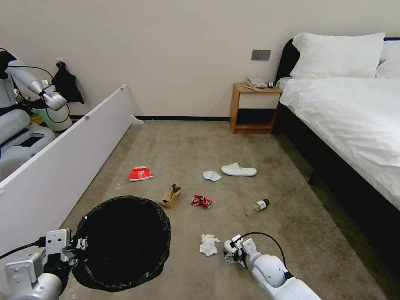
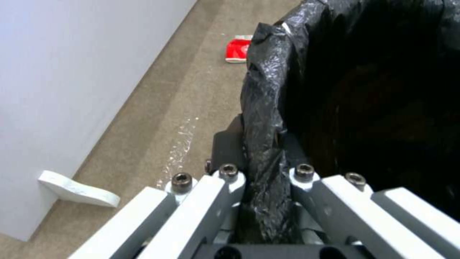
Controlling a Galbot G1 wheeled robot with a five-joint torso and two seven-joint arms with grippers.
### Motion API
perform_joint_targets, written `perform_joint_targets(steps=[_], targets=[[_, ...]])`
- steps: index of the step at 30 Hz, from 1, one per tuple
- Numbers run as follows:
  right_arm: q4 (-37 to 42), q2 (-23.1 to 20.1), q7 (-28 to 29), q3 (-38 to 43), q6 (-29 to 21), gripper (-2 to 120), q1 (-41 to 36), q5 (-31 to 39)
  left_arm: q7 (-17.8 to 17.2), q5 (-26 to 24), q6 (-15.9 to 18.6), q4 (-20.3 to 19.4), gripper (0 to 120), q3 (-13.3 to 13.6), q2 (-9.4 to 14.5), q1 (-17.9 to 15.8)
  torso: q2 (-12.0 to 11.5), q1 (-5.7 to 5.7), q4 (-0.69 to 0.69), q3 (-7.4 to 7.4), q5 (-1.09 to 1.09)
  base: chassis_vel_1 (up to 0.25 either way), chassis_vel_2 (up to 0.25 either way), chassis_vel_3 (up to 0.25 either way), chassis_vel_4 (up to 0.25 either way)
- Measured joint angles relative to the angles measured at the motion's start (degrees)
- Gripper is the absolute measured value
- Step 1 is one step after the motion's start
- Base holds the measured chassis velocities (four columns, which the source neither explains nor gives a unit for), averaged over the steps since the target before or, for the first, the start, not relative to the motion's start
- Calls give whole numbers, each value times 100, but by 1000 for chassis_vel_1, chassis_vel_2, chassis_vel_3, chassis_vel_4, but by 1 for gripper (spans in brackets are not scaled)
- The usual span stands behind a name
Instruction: Pick up the trash bin, then pick up the garbage from the floor and place it into the trash bin.
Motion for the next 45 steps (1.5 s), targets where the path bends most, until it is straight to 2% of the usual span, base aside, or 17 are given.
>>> perform_joint_targets(steps=[5, 7, 8, 10, 11, 13, 14, 16, 17, 20, 22, 25, 28, 31, 32, 43, 45], targets=[[-68, 74, 105, 34, -158, 99, 29, -6, 0, -4, 0, 1, 4, -3, 1, -3, 0, 0, 0, 0, 0, 0, 0, 0, 0], [-99, 88, 124, 67, -160, 90, 45, -17, 1, -5, 0, 8, 4, -3, -1, -5, 0, 0, 0, 0, 0, 0, 0, 0, 0], [-99, 88, 124, 67, -160, 90, 45, -17, 1, -5, 0, 8, 4, -3, -1, -5, 0, 0, 0, 0, 0, 0, 0, 0, 0], [-96, 62, 124, 70, -161, 81, 47, -18, 1, -5, 0, 13, 4, -3, -2, -4, 0, 0, 0, 0, 1, 0, 0, 0, 0], [-96, 62, 124, 70, -161, 81, 47, -18, 1, -5, 0, 13, 4, -3, -2, -4, 0, 0, 0, 0, 1, 0, 0, 0, 0], [-87, 32, 124, 68, -165, 69, 49, -21, 1, -5, 0, 24, 4, -1, 0, -18, 0, 0, 0, 0, 0, 0, 0, 0, 0], [-87, 32, 124, 68, -165, 69, 49, -21, 1, -5, 0, 24, 4, -1, 0, -18, 0, 0, 0, 0, 0, 0, 0, 0, 0], [-74, 14, 128, 68, -181, 57, 51, -22, 1, -5, 0, 27, 4, 9, 0, -26, 0, 0, 0, 0, 0, 0, 0, 0, 0], [-74, 14, 128, 68, -181, 57, 51, -22, 1, -5, 0, 27, 4, 9, 0, -26, 0, 0, 0, 0, 0, 0, 0, 0, 0], [-62, -9, 131, 69, -182, 48, 50, -23, 1, -5, 0, 33, 4, 13, 0, -30, 0, 0, 0, 0, 0, 0, 0, 0, 0], [-41, -30, 132, 73, -193, 35, 48, -23, 1, -4, 0, 35, 4, 13, 5, -37, 0, 0, 0, 0, 0, 0, 0, 0, 0], [-22, -46, 133, 73, -202, 28, 44, -23, 1, -4, 0, 37, 4, 13, 9, -41, 0, 0, 0, 0, 0, 0, 0, 0, 0], [10, -43, 142, 88, -207, 12, 30, -33, 1, -4, 0, 39, 4, 13, 19, -44, 0, 0, 0, 0, 0, 0, 0, 0, 0], [14, -28, 146, 100, -211, 8, 30, -39, 1, -5, 0, 39, 4, 13, 21, -44, 0, 0, 0, 0, 0, 0, 0, 0, 0], [17, -16, 150, 105, -219, 1, 29, -44, 1, -5, 0, 39, 4, 12, 23, -44, 0, 0, 1, 0, 1, 0, 0, 0, 0], [76, -54, 165, 124, -238, 0, 0, -59, 4, -12, 0, 18, 4, 3, 41, -37, 0, 0, 0, 0, 0, 0, 0, 0, 0], [118, -72, 343, 120, -288, 2, -17, -55, 4, -12, 0, 11, 4, 2, 35, -31, 0, 0, 0, 0, 0, 0, 0, 0, 0]])
